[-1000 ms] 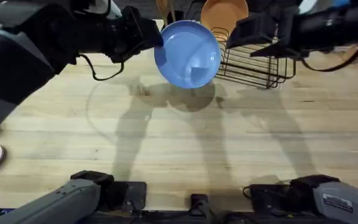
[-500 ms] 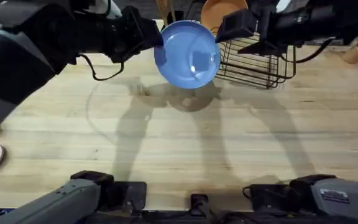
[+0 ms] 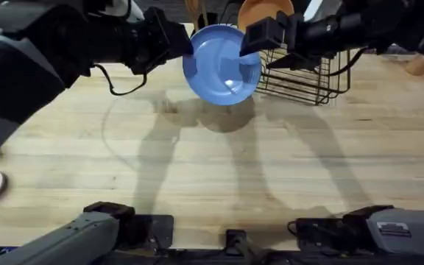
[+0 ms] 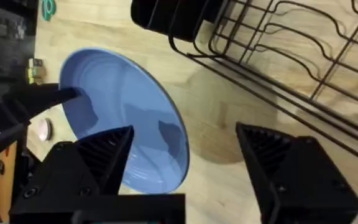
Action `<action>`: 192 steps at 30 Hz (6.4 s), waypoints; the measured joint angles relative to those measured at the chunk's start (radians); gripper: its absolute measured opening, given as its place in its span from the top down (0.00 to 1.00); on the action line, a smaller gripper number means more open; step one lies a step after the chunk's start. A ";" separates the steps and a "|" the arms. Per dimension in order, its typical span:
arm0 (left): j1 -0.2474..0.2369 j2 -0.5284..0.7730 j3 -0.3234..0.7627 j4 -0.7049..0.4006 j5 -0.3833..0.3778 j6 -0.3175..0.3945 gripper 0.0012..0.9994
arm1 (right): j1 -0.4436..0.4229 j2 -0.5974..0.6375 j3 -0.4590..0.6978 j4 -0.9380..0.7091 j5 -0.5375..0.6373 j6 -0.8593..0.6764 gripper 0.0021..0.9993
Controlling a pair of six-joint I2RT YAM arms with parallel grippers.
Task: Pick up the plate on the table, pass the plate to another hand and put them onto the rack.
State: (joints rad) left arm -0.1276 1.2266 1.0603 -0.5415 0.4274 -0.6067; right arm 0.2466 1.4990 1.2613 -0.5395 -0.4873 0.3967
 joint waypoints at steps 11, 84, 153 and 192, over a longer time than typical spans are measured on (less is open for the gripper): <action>0.000 0.000 0.000 0.000 0.000 0.000 0.96 | 0.002 0.027 0.000 0.004 0.000 0.000 0.21; -0.001 -0.285 0.000 -0.129 -0.238 0.395 0.00 | -0.047 -0.131 0.000 0.264 0.204 -0.577 0.97; -0.001 -0.285 0.000 -0.132 -0.238 0.399 0.01 | -0.069 0.213 0.000 0.868 0.427 -1.455 0.97; -0.001 -0.258 0.000 -0.135 -0.238 0.399 0.00 | -0.069 0.363 0.013 0.828 0.420 -1.527 0.97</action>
State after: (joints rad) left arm -0.1287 0.9688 1.0603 -0.6769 0.1894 -0.2081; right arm 0.1776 1.8618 1.2740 0.2888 -0.0677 -1.1301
